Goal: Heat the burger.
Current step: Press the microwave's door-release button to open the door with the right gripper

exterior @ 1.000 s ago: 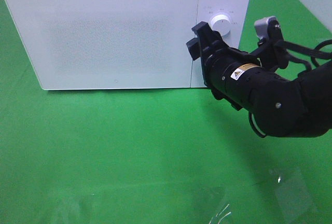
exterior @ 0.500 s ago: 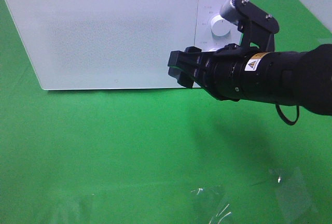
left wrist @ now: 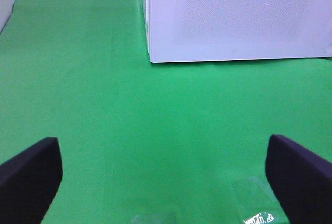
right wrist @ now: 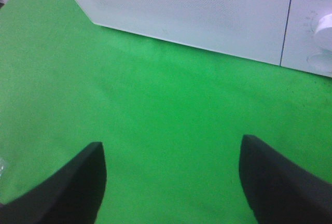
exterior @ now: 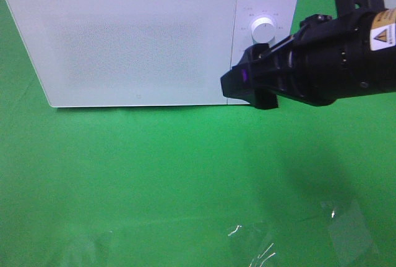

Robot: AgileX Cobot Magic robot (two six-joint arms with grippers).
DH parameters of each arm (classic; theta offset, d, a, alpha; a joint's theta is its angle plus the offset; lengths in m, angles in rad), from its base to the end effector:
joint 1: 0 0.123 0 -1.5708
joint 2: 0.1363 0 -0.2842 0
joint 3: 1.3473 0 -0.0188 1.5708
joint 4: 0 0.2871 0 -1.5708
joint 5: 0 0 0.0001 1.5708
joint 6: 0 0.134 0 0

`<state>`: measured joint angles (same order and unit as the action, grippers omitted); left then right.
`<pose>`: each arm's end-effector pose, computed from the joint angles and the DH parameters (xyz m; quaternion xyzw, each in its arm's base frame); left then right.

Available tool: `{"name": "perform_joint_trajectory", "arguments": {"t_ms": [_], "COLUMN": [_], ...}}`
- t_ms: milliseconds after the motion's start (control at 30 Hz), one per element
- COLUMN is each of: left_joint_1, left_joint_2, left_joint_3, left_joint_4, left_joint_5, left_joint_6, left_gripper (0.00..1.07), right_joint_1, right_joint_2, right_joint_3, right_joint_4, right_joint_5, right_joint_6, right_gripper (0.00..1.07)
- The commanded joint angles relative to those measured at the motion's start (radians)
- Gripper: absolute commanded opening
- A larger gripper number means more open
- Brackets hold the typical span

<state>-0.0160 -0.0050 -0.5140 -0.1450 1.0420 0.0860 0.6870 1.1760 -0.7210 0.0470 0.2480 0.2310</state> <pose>0.0639 -0.0178 0.2836 0.0457 0.8398 -0.0536 0.5383 0.2397 0.1987 0.2346 -0.1836 0.8689 0.2175 0.4050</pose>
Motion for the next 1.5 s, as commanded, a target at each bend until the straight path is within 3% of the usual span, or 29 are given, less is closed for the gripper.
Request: {"name": "perform_joint_trajectory", "arguments": {"t_ms": [33,467,667,733,833,867,967,1033,1200,1333,1500], "left_joint_1": [0.001,0.001,0.001,0.001,0.001,0.001,0.001,0.001,0.001,0.001,0.001], "left_joint_2": [-0.018,-0.018,-0.018,-0.018,-0.018,-0.018,-0.018,-0.018,-0.018,-0.018,-0.018], "left_joint_3": [0.004,0.004,0.004,0.004,0.004,0.004,0.004,0.004,0.004,0.004,0.004], "left_joint_4": [-0.001,-0.001,-0.001,-0.001,-0.001,-0.001,-0.001,-0.001,-0.001,-0.001,-0.001], "left_joint_5": [-0.007,-0.007,-0.007,-0.007,-0.007,-0.007,-0.007,-0.007,-0.007,-0.007,-0.007], "left_joint_6": [-0.004,-0.004,-0.004,-0.004,-0.004,-0.004,-0.004,-0.004,-0.004,-0.004,-0.004], "left_gripper": [1.0,1.0,1.0,1.0,1.0,1.0,1.0,1.0,1.0,1.0,1.0], "right_joint_1": [-0.004,-0.004,-0.015,-0.115,-0.142,-0.211,-0.276,-0.377,-0.441,-0.534,-0.606], "right_joint_2": [-0.068,-0.314,-0.404,-0.462,-0.477,-0.517,-0.563,-0.657,-0.745,-0.903,-1.003], "right_joint_3": [-0.007,0.005,0.064,0.114,0.122,0.138,0.151,0.186,0.213,0.214,0.212], "right_joint_4": [-0.028,-0.144,-0.209,-0.197,-0.195,-0.195,-0.194,-0.194,-0.184,-0.168,-0.119], "right_joint_5": [0.134,0.481,0.504,0.507,0.507,0.507,0.521,0.561,0.555,0.557,0.559], "right_joint_6": [-0.015,0.024,0.049,0.048,0.048,0.034,0.021,-0.007,-0.046,-0.095,-0.158], "right_gripper": [0.69,0.69,0.69,0.69,0.69,0.69,0.69,0.69,0.7,0.82,0.8]}}
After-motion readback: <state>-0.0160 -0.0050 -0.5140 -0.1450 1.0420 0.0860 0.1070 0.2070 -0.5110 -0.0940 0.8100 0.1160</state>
